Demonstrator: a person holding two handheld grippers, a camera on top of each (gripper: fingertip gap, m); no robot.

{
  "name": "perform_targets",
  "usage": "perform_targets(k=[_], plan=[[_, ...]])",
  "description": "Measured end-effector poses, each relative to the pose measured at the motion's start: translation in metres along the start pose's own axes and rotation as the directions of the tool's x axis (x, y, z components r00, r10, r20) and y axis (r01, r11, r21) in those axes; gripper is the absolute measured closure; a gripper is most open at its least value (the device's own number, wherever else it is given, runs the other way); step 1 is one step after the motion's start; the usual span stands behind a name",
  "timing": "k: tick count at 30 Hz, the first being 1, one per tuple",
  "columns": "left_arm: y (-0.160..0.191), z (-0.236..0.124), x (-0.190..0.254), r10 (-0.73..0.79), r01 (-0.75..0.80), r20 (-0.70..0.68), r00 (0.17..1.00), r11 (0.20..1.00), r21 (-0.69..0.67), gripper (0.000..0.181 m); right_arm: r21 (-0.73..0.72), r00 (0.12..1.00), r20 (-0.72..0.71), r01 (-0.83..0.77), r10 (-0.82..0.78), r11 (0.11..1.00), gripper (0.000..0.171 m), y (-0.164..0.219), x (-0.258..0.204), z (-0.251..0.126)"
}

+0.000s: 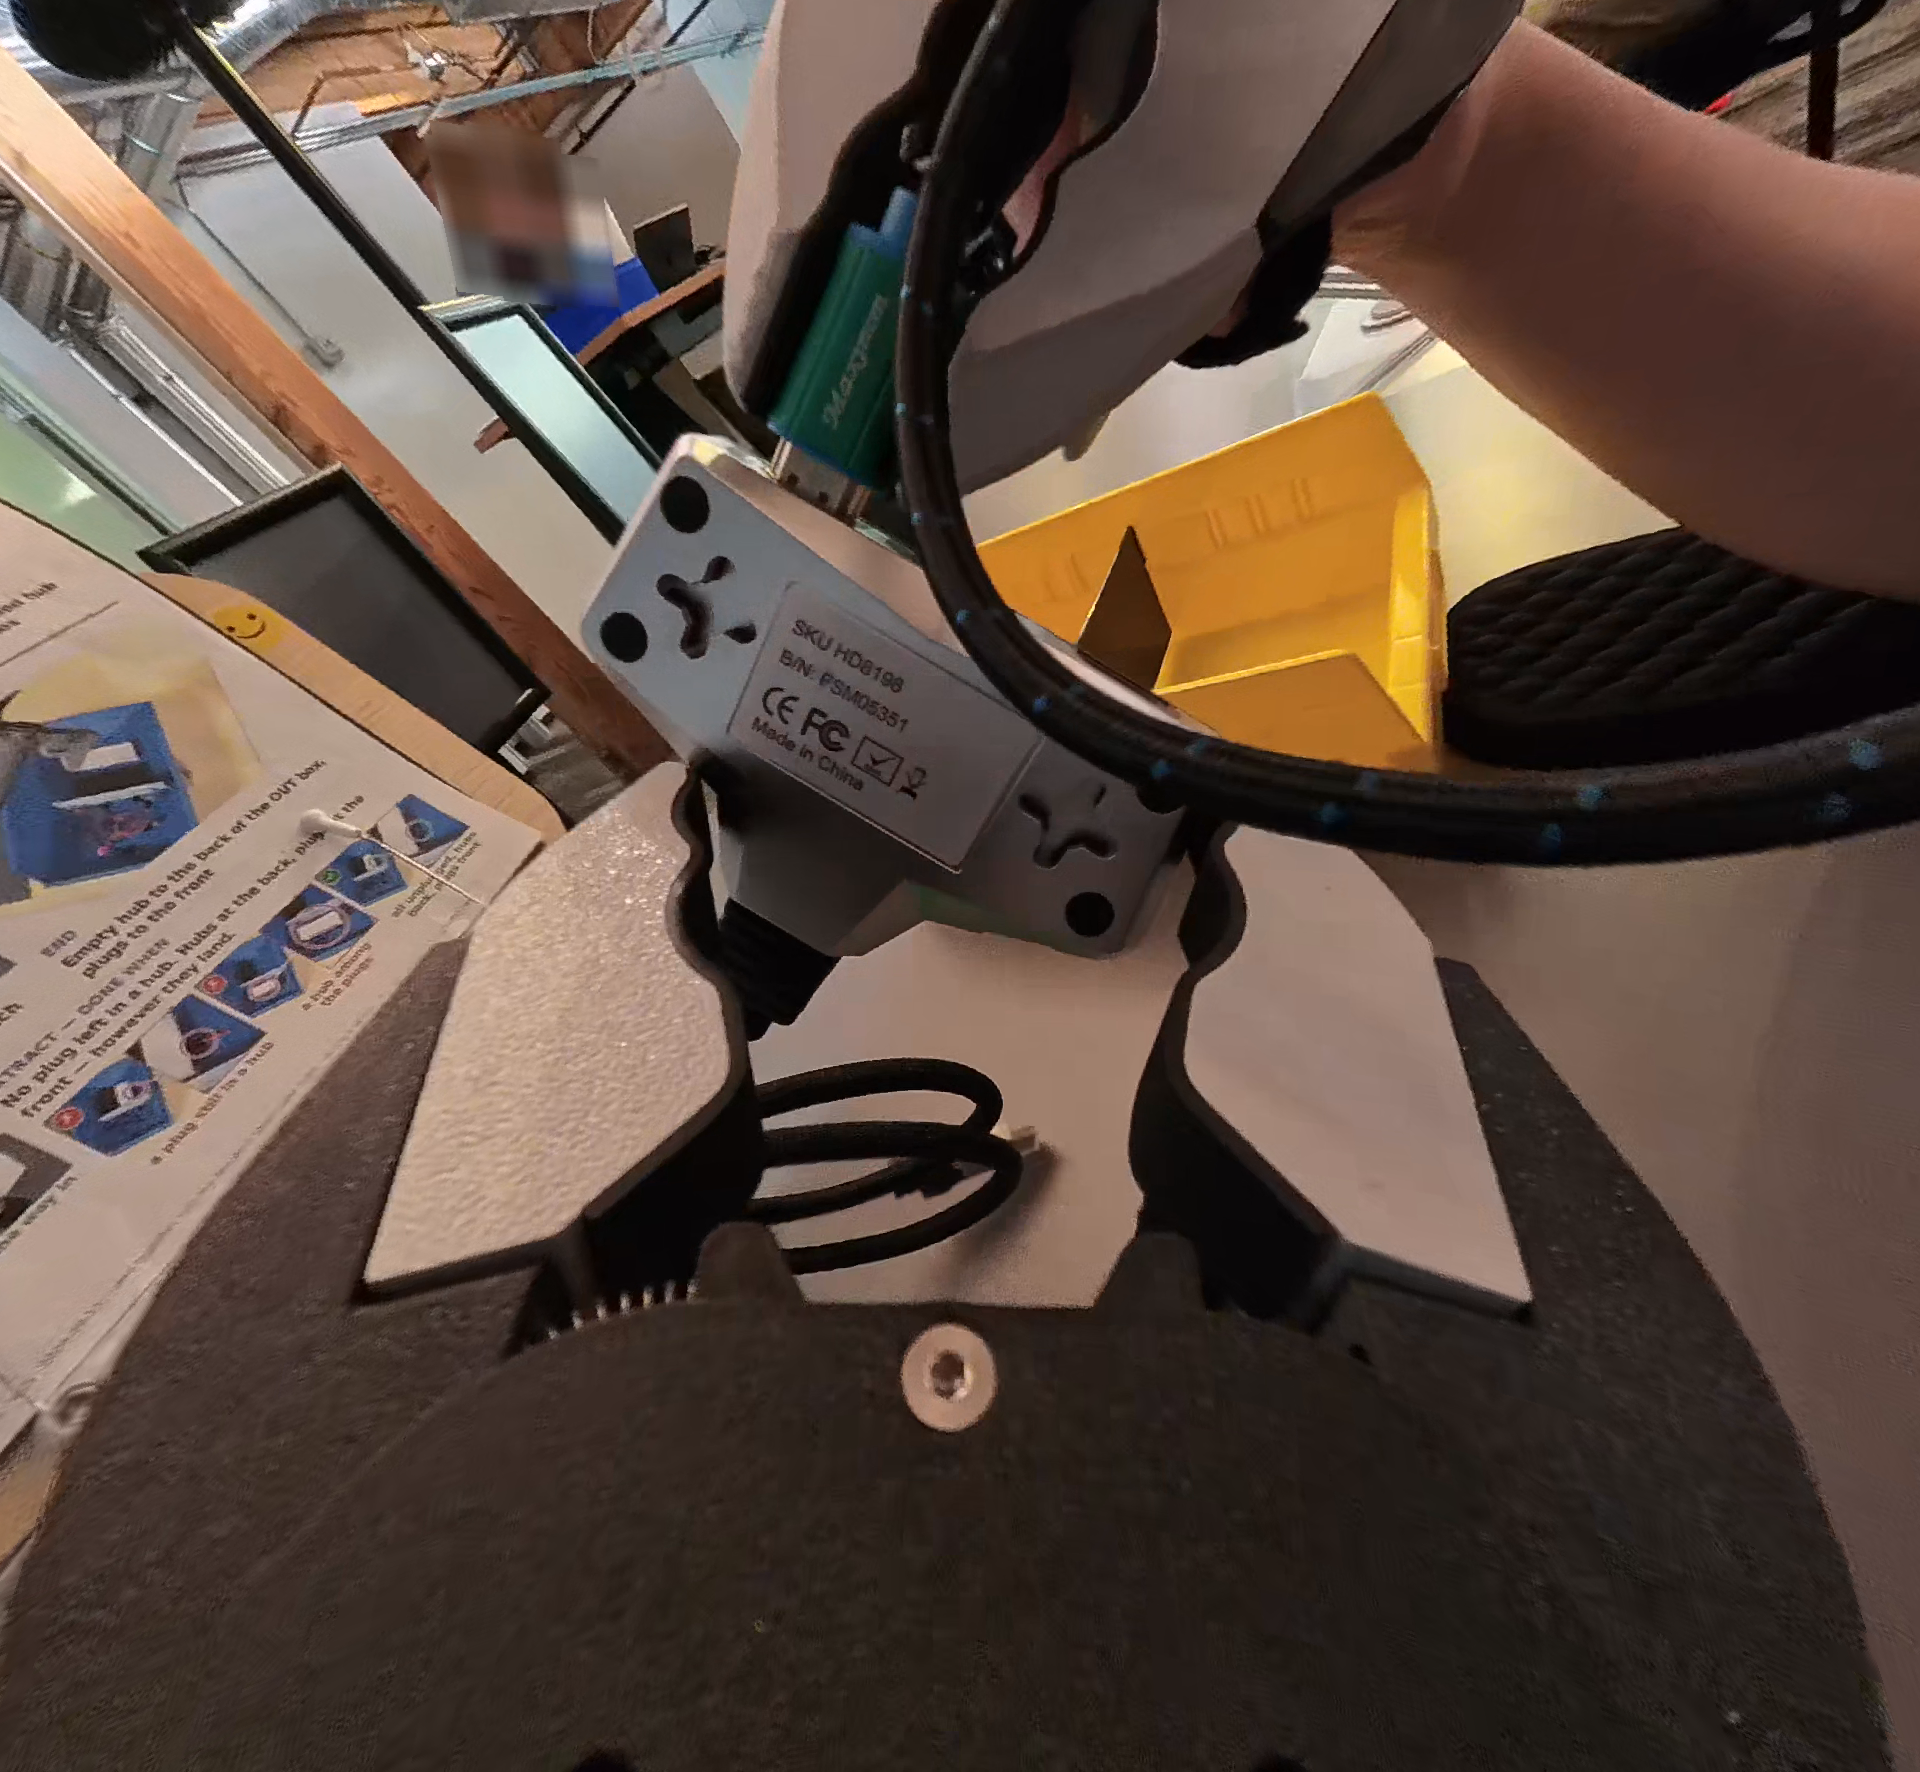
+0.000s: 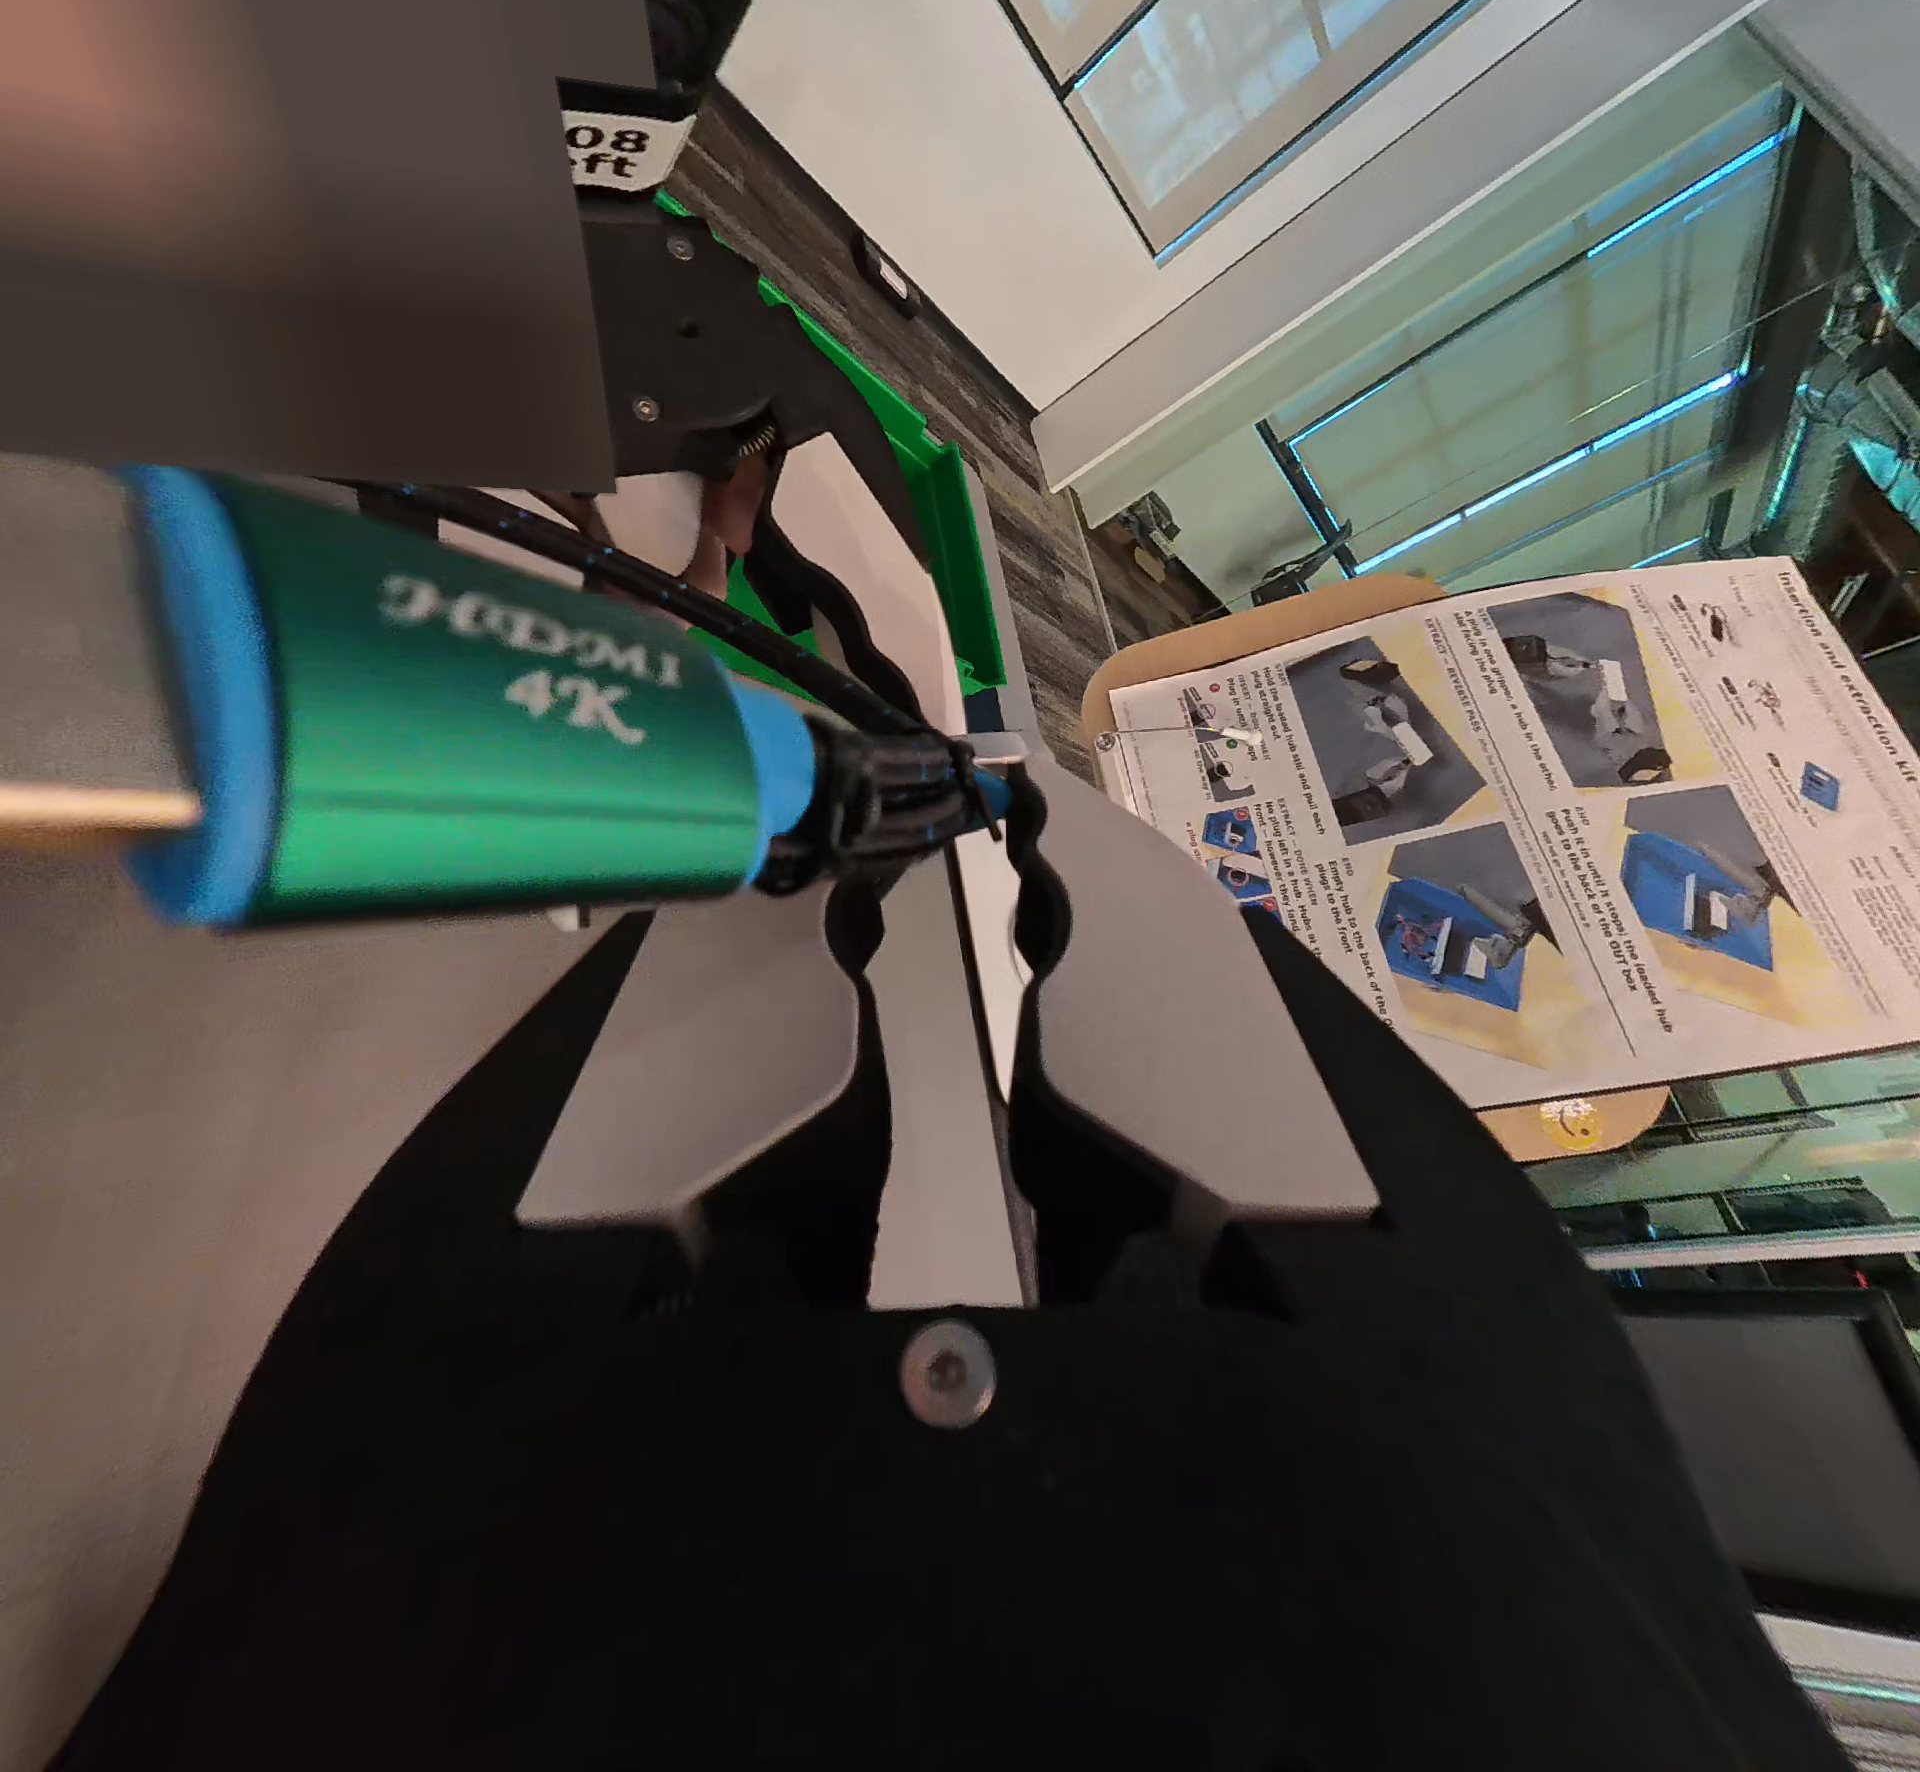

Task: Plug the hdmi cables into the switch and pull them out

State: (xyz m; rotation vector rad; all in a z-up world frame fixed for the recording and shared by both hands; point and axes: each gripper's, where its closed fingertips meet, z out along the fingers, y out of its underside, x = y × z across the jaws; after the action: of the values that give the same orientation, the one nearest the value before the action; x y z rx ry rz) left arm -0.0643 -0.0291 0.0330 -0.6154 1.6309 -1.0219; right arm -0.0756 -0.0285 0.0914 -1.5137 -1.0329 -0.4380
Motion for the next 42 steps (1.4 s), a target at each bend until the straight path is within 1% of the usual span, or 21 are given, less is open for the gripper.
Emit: perform_targets(k=[2, 5, 8, 12, 13, 14, 19, 22, 24, 27, 29, 31, 33, 35, 37, 40, 42], plan=[[0.001, 0.001, -0.002, 0.006, -0.006, 0.012, 1.000, 1.000, -0.019, 0.093, 0.002, 1.000, -0.015, 0.006, -0.006, 1.000, 0.150, 0.001, 0.002, 0.001], [0.004, 0.001, -0.005, 0.037, -0.035, 0.040, 0.999, 0.999, -0.041, 0.095, -0.037, 0.998, -0.041, 0.034, -0.036, 0.999, 0.148, 0.006, 0.005, 0.002], [0.005, 0.001, -0.006, 0.083, -0.080, 0.051, 0.995, 0.995, -0.065, 0.095, -0.055, 0.998, -0.033, 0.052, -0.054, 0.997, 0.151, 0.006, 0.002, 0.002], [0.010, 0.002, -0.004, 0.112, -0.107, 0.037, 0.993, 0.987, -0.119, 0.095, -0.088, 0.988, -0.038, 0.147, -0.151, 0.985, 0.149, 0.006, -0.002, 0.002], [0.010, 0.002, -0.002, 0.120, -0.115, 0.032, 0.992, 0.985, -0.126, 0.095, -0.086, 0.984, -0.037, 0.170, -0.174, 0.982, 0.152, 0.004, -0.004, 0.002], [0.010, 0.002, -0.001, 0.124, -0.120, 0.024, 0.992, 0.984, -0.129, 0.095, -0.083, 0.980, -0.034, 0.193, -0.197, 0.978, 0.150, 0.002, -0.006, 0.002], [0.003, 0.003, 0.008, 0.109, -0.109, -0.009, 0.994, 0.993, -0.045, 0.093, -0.032, 0.972, -0.016, 0.235, -0.235, 0.972, 0.150, -0.009, -0.013, -0.001], [-0.003, 0.002, 0.011, 0.137, -0.138, 0.026, 0.990, 0.990, 0.034, 0.087, 0.002, 0.966, 0.002, 0.257, -0.257, 0.966, 0.150, -0.016, -0.019, -0.003], [-0.002, 0.002, 0.012, 0.136, -0.137, 0.031, 0.990, 0.989, 0.046, 0.087, -0.002, 0.960, 0.002, 0.281, -0.281, 0.960, 0.150, -0.017, -0.021, -0.002], [0.002, 0.004, 0.014, 0.082, -0.082, -0.015, 0.997, 0.997, 0.017, 0.087, 0.003, 0.954, 0.004, 0.301, -0.301, 0.954, 0.150, -0.017, -0.023, -0.002], [0.005, 0.004, 0.015, 0.080, -0.079, -0.034, 0.996, 0.997, 0.011, 0.085, 0.023, 0.954, 0.016, 0.299, -0.299, 0.954, 0.150, -0.019, -0.025, -0.001], [0.011, 0.005, 0.017, 0.103, -0.104, -0.039, 0.994, 0.994, -0.023, 0.085, 0.037, 0.957, 0.032, 0.287, -0.288, 0.957, 0.150, -0.019, -0.028, 0.000], [0.015, 0.006, 0.019, 0.126, -0.128, -0.036, 0.991, 0.991, -0.049, 0.091, 0.044, 0.961, 0.044, 0.272, -0.274, 0.961, 0.150, -0.019, -0.029, 0.000], [0.016, 0.007, 0.020, 0.100, -0.104, -0.064, 0.993, 0.992, -0.072, 0.092, 0.042, 0.966, 0.048, 0.252, -0.254, 0.967, 0.150, -0.016, -0.027, 0.000], [0.021, 0.009, 0.019, 0.075, -0.085, -0.082, 0.994, 0.988, -0.129, 0.092, 0.025, 0.972, 0.045, 0.228, -0.229, 0.973, 0.150, -0.011, -0.023, 0.000], [0.028, 0.012, 0.011, 0.081, -0.086, -0.034, 0.996, 0.981, -0.175, 0.092, -0.008, 0.977, 0.028, 0.213, -0.213, 0.977, 0.149, -0.002, -0.018, 0.004], [0.034, 0.012, 0.007, 0.088, -0.089, -0.012, 0.996, 0.976, -0.198, 0.092, -0.048, 0.976, 0.003, 0.216, -0.216, 0.975, 0.143, 0.003, -0.014, 0.006]])
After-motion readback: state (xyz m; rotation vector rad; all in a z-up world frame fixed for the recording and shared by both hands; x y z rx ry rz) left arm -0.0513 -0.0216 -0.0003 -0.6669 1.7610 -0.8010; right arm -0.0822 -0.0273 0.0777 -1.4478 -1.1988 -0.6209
